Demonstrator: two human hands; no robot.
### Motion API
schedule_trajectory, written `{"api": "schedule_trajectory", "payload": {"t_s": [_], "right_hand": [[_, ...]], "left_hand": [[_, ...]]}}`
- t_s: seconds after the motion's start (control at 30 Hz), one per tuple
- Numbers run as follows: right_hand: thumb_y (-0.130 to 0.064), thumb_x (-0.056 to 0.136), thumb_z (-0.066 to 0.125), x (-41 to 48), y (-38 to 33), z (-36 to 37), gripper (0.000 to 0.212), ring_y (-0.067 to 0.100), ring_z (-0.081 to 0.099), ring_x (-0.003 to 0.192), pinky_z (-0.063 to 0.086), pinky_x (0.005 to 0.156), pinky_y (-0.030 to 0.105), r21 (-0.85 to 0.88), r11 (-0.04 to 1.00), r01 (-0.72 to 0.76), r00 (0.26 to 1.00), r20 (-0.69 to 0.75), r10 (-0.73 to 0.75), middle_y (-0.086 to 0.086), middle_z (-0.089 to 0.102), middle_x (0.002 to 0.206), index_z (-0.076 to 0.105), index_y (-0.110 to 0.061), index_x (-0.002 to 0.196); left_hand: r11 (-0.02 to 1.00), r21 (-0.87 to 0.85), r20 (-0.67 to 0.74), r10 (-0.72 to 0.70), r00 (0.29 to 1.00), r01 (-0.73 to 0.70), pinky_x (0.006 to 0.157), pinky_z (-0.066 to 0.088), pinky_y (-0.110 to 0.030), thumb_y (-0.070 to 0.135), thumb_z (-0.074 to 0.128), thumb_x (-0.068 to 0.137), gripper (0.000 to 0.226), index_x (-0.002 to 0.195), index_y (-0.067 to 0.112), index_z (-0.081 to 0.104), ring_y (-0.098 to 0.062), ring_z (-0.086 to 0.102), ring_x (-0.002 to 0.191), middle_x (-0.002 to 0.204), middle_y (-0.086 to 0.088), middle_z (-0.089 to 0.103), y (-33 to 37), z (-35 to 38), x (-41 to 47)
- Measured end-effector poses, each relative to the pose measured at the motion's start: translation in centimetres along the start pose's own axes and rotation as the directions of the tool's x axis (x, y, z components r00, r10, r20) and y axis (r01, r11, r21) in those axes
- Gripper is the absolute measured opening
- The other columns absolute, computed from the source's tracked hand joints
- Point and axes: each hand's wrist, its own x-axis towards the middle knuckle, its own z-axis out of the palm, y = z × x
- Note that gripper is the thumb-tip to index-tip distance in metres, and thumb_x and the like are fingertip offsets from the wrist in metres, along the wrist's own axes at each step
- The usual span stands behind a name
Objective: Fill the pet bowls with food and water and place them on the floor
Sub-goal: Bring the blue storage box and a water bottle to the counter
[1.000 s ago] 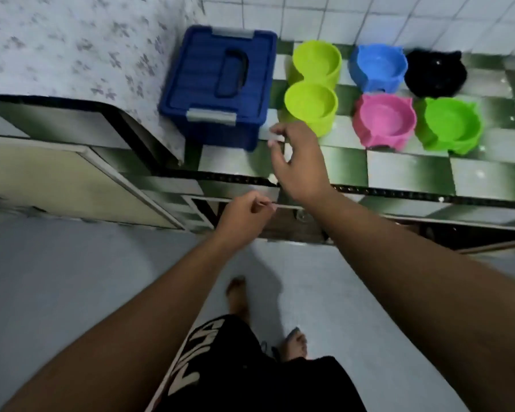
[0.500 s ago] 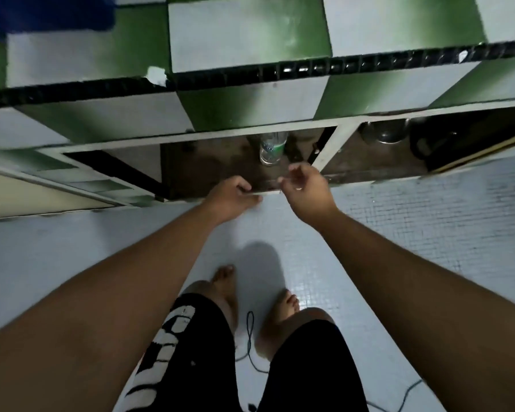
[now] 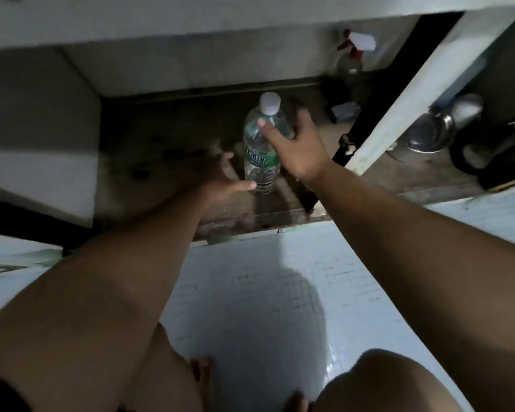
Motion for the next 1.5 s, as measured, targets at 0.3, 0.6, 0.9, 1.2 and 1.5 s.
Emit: {"api": "schedule_trajectory", "payload": {"t_s": [0.3,0.6,0.9,1.2,1.5], "right_hand": [[-0.068,0.068,0.07,0.7,-0.6,0.8,0.056,0.022,0.068,0.101,0.056,0.091,0.05,-0.064,0.998,0.009,1.0,0.019,-0.008,0.006,0.069,0.11,0.058,-0.025,0.102],[-0.034,0.093,0.07,-10.0,-7.9,-2.5,0.041,0.012,0.064,0.114,0.052,0.102,0.03,0.076,0.995,-0.06,0.994,0.094,0.053,0.0,0.069,0.12,0.059,-0.014,0.127],[-0.028,0.092,0.069,-20.2,-21.0,-8.4,0.026,0.017,0.068,0.103,0.054,0.097,0.046,0.122,0.993,0.003,1.0,0.022,-0.005,0.002,0.071,0.105,0.063,-0.015,0.113],[-0.024,0.095,0.067,-26.4,-37.2,-19.5,0.018,0.011,0.068,0.095,0.057,0.09,0.034,0.126,0.985,0.121,0.993,-0.018,-0.12,0.003,0.071,0.103,0.063,-0.014,0.109],[-0.04,0.092,0.067,-27.3,-46.3,-29.7,0.027,0.011,0.068,0.101,0.055,0.095,0.042,0.005,0.981,0.193,0.972,-0.139,-0.19,-0.002,0.071,0.107,0.067,-0.021,0.11]], "left_hand": [[0.999,-0.006,0.031,0.054,0.998,-0.054,0.11,0.046,-0.04,0.043,0.099,0.056,0.109,0.146,0.013,0.044,-0.02,0.057,0.124,0.13,0.003,0.06,2.1,2.2,2.1],[0.99,-0.117,0.131,0.096,0.987,-0.08,0.107,0.053,-0.043,0.036,0.099,0.048,0.099,0.135,0.015,0.056,-0.013,0.068,0.115,0.127,0.001,0.071,4.2,0.0,-10.4],[0.985,-0.113,0.196,0.147,0.97,-0.127,0.105,0.054,-0.046,0.017,0.098,0.063,0.074,0.128,0.016,0.062,-0.018,0.069,0.116,0.124,-0.002,0.073,13.0,-3.9,-25.3],[0.958,-0.074,0.204,0.287,0.936,-0.277,0.099,0.053,-0.026,0.035,0.097,0.065,0.085,0.139,0.025,0.055,0.0,0.066,0.112,0.128,0.013,0.07,28.6,-8.1,-38.0],[0.901,-0.033,0.166,0.432,0.886,-0.433,0.096,0.054,-0.03,0.05,0.095,0.06,0.079,0.13,0.037,0.06,0.004,0.067,0.105,0.118,0.021,0.073,41.5,-7.3,-43.1]]}}
